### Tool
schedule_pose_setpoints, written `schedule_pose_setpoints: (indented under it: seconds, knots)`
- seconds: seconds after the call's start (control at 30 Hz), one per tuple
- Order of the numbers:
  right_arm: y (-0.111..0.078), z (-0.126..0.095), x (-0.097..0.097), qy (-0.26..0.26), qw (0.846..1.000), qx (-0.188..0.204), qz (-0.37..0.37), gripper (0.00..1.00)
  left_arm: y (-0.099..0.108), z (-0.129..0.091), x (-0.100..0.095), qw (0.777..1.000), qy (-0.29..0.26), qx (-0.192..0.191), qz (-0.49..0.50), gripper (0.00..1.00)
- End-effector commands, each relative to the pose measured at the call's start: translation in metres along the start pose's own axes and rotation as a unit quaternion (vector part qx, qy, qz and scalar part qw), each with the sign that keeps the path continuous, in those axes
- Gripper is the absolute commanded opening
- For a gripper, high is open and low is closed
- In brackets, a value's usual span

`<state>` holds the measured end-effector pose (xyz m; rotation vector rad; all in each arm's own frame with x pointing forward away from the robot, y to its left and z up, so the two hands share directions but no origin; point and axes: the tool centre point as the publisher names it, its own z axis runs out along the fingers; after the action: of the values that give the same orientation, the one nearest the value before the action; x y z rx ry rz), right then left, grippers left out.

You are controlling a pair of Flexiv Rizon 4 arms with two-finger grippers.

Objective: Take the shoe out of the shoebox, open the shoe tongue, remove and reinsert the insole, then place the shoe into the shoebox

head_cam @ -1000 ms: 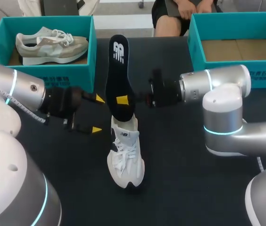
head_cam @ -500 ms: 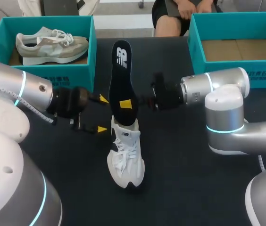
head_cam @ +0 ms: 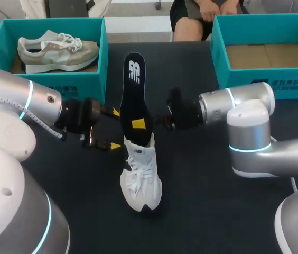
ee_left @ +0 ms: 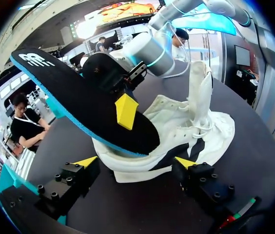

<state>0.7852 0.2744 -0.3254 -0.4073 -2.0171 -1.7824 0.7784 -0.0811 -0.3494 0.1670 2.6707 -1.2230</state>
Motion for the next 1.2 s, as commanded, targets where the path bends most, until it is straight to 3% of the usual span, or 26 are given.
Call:
schedule_pose_setpoints:
  seconds: [0.03,0.23,0.57,0.87,1.2]
  knots:
    - [-0.012,0.006,-0.001,0.002,1.0,-0.002,0.008,0.0,0.0,0.001,0.001,1.0,-0.001,-0.001,0.0,1.0]
    - [-0.029,0.008,0.005,0.003,1.0,-0.001,0.03,0.0,0.0,0.001,0.001,1.0,-0.001,-0.001,0.0,1.0]
    - [-0.039,0.01,0.015,0.0,0.999,0.002,0.051,0.0,0.0,0.001,0.001,1.0,-0.001,-0.001,0.0,1.0]
    - [-0.031,0.006,0.012,-0.017,0.999,0.007,0.05,0.0,0.0,0.001,0.001,1.0,-0.001,-0.001,0.0,1.0]
    - [-0.048,0.012,0.008,-0.02,0.996,0.017,0.09,0.0,0.0,0.001,0.001,1.0,-0.001,-0.001,0.0,1.0]
